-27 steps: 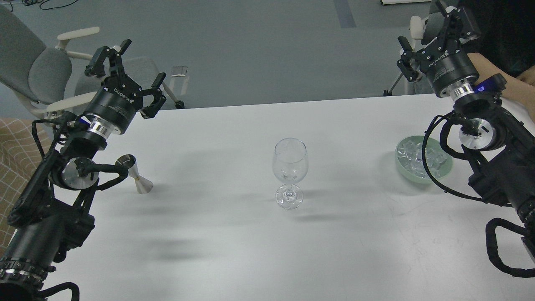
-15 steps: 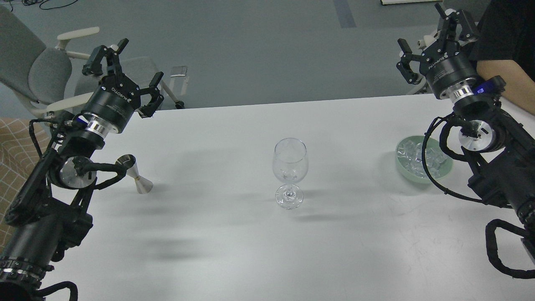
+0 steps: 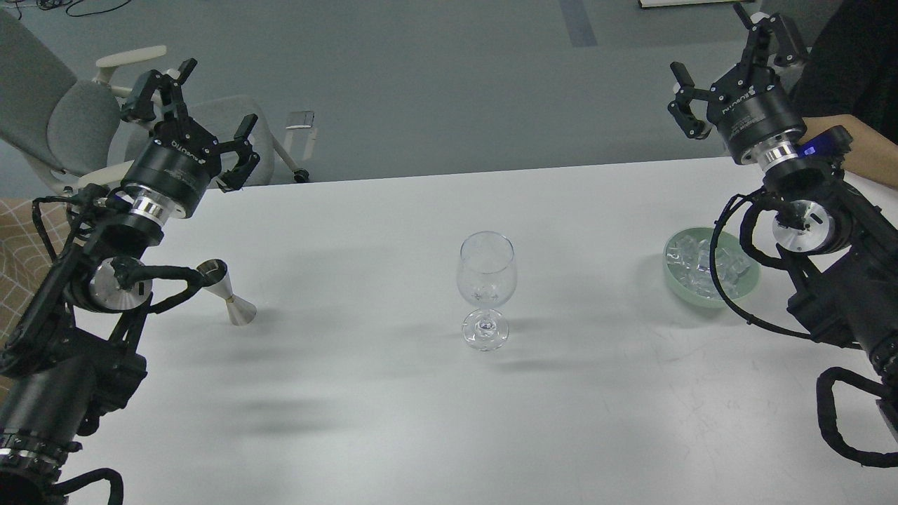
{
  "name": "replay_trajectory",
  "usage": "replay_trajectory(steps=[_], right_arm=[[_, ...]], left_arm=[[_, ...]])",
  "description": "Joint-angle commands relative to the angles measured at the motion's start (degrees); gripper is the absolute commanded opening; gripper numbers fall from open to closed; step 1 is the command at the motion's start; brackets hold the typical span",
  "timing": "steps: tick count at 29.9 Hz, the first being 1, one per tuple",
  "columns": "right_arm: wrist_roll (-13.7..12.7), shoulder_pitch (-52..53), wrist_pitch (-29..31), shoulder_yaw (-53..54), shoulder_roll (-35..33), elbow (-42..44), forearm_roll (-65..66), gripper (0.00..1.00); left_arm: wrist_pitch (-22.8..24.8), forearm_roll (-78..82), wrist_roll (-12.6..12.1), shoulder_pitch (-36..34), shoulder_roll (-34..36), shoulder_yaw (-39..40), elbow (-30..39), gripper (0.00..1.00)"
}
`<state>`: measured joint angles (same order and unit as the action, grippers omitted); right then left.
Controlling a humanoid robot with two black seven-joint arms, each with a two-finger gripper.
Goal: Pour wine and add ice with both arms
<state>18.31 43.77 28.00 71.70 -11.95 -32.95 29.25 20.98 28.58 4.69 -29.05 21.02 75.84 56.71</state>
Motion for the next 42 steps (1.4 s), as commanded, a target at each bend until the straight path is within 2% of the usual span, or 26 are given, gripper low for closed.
replay_trajectory(steps=[1, 15, 26, 42], right_arm=[[-0.7, 0.4, 0.0, 0.4, -0.2, -1.5, -0.1, 1.0], [-0.8, 0.0, 0.0, -1.7, -1.7, -1.7, 0.0, 1.0], [-0.6, -0.1, 0.0, -2.0, -2.5, -2.0, 0.1, 1.0], [-0.2, -0.6, 0.0, -2.2, -2.6, -2.0, 0.1, 1.0]], left_arm=[[-1.8, -0.8, -0.4, -0.1, 0.6, 0.0, -0.3, 0.98], [-2.2, -1.3, -0.5, -0.4, 0.3, -0.3, -2.5, 0.98], [-2.1, -1.4, 0.6, -0.2, 0.0, -0.7, -2.4, 0.98], [1.1, -1.2, 0.1, 0.0, -0.3, -0.7, -1.8, 0.99]])
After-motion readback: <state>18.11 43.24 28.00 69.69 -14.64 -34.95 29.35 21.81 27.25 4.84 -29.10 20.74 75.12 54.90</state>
